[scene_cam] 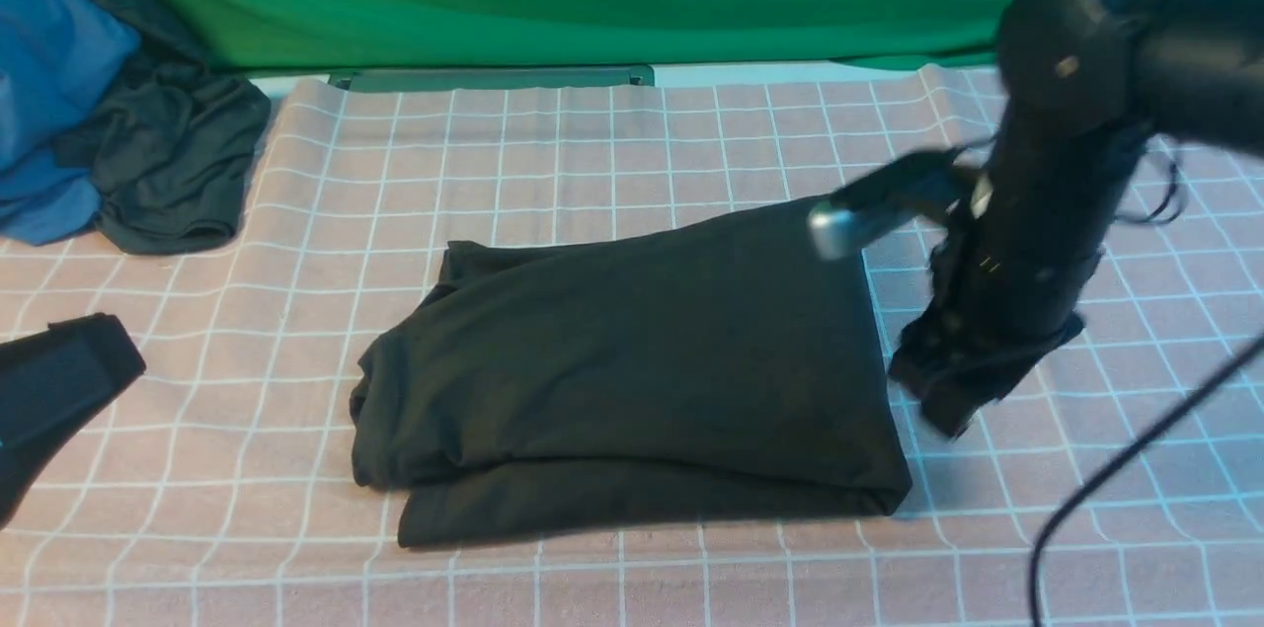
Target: Fold a long-sleeved shirt over a pink coffee tablecloth.
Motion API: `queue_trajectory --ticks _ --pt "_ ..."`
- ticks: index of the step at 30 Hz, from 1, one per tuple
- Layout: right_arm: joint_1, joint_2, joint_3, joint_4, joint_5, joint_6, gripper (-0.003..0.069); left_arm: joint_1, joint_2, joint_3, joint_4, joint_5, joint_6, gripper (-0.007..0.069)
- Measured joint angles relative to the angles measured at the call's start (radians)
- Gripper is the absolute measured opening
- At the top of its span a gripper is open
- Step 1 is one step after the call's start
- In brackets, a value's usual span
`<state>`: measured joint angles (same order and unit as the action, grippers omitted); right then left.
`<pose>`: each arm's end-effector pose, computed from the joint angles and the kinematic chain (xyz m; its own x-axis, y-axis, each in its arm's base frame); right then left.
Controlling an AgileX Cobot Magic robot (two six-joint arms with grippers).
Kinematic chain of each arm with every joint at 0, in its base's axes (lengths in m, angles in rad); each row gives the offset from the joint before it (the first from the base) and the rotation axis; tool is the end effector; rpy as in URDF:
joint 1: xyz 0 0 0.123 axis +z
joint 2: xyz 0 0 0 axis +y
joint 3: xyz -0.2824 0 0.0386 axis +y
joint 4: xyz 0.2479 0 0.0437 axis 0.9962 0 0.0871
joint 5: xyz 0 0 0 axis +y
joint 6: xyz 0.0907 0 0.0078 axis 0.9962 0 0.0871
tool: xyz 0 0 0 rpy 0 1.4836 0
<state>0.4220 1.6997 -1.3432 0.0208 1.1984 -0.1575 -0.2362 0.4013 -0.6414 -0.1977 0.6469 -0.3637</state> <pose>0.3016 0.1373 0.2620 -0.8358 -0.5390 -0.1047 -0.5423 0.8402 0.0037 0.0670 -0.0272 0.3425 -0.4278 -0.4065 -0.8073 0.1484 0.8495 -0.5063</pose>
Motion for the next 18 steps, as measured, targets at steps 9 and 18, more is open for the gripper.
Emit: queue_trajectory --ticks 9,18 --pt "-0.004 -0.577 -0.002 -0.062 -0.216 0.094 0.0045 0.0 0.0 0.0 0.0 0.0 0.038 0.0013" --pt "-0.004 -1.152 0.266 -0.065 -0.602 0.113 0.0045 0.0 0.0 0.0 0.007 -0.021 0.087 0.0013"
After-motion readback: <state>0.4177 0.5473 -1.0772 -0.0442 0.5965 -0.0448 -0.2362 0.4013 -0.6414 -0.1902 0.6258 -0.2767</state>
